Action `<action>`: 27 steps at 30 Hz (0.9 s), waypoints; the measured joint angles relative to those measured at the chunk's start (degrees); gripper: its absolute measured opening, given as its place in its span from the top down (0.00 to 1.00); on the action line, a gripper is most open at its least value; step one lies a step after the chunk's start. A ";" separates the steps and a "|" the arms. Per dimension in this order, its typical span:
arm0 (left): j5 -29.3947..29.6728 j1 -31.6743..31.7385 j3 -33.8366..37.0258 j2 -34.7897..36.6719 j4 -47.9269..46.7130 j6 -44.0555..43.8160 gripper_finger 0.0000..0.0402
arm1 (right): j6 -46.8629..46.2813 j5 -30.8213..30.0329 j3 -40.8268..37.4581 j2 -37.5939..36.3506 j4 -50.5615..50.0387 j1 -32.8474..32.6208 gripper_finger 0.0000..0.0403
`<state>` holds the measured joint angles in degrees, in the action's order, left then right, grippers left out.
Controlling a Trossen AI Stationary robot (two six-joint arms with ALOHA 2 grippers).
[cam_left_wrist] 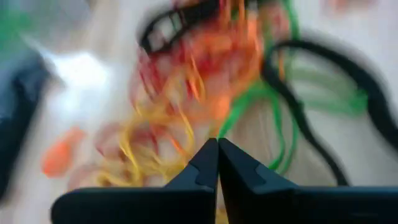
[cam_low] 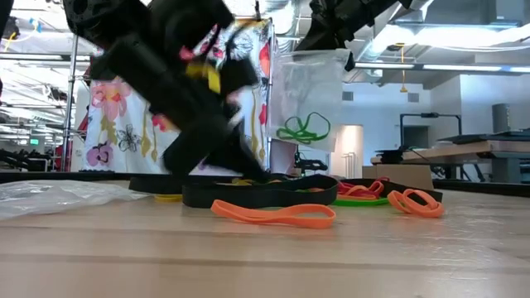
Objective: Sort rubber bands
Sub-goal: Put the green rubber band into the transparent zip bag
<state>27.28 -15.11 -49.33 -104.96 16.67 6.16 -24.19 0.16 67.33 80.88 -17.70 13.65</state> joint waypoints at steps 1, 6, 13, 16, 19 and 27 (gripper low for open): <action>0.51 -0.19 -0.18 1.25 0.03 0.73 0.99 | 0.52 -0.02 0.00 0.00 -0.16 0.00 1.00; 1.37 -0.24 -0.56 8.44 -0.91 3.13 1.00 | 2.03 -0.04 -0.02 0.00 -1.05 0.37 1.00; 8.02 -0.25 -0.54 18.17 -7.37 6.52 1.00 | 3.11 -0.09 -0.06 0.00 -2.06 0.37 1.00; 10.12 0.36 -0.54 21.29 -5.95 10.95 1.00 | 2.96 -0.09 -0.22 0.66 -1.95 0.24 1.00; 10.13 1.94 -0.54 23.36 -2.78 16.14 1.00 | 1.03 -0.09 -0.37 1.14 -2.92 0.22 1.00; -2.20 10.60 -0.47 21.81 10.45 28.04 1.00 | -1.79 0.42 -0.24 4.39 0.35 -0.16 1.00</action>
<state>25.08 -4.51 -49.80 -83.15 27.11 34.20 -25.97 0.59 67.09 85.27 -17.35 13.49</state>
